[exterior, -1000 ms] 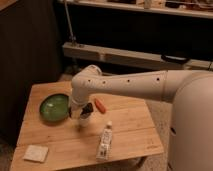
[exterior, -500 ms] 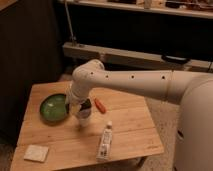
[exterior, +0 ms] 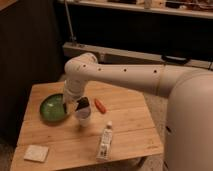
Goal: Place the eraser in the ceramic cup
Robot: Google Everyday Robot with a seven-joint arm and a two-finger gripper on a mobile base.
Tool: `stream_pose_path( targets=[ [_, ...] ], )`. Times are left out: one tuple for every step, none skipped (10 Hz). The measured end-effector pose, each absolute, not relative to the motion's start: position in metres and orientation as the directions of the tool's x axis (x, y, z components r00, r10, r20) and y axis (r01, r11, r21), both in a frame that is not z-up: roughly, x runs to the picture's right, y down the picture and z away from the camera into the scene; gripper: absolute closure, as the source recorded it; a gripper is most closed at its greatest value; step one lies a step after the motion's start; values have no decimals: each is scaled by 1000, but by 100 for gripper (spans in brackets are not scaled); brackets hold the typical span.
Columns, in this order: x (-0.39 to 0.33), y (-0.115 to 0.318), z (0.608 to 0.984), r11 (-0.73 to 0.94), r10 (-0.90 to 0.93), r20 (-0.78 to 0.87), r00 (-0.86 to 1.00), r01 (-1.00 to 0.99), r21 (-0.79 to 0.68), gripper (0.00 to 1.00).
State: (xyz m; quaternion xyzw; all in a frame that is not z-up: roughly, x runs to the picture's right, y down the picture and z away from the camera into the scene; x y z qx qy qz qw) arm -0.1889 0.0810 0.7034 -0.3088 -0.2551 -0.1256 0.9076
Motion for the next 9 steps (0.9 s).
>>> stream_pose_path(
  targets=[
    [-189, 90, 713, 764, -71, 533, 843, 389, -514, 31],
    [-189, 100, 724, 755, -71, 528, 846, 391, -526, 23],
    [-188, 108, 733, 750, -70, 526, 847, 392, -533, 20],
    [-189, 112, 736, 746, -69, 527, 847, 395, -536, 20],
    [-189, 112, 736, 745, -70, 530, 845, 398, -536, 20],
    [-189, 111, 734, 745, -70, 538, 840, 403, -531, 20],
    [-189, 109, 731, 745, -71, 549, 833, 410, -526, 20],
    [-190, 109, 730, 747, -69, 560, 826, 414, -519, 20],
    [-190, 107, 728, 750, -65, 571, 818, 418, -512, 21]
  ],
)
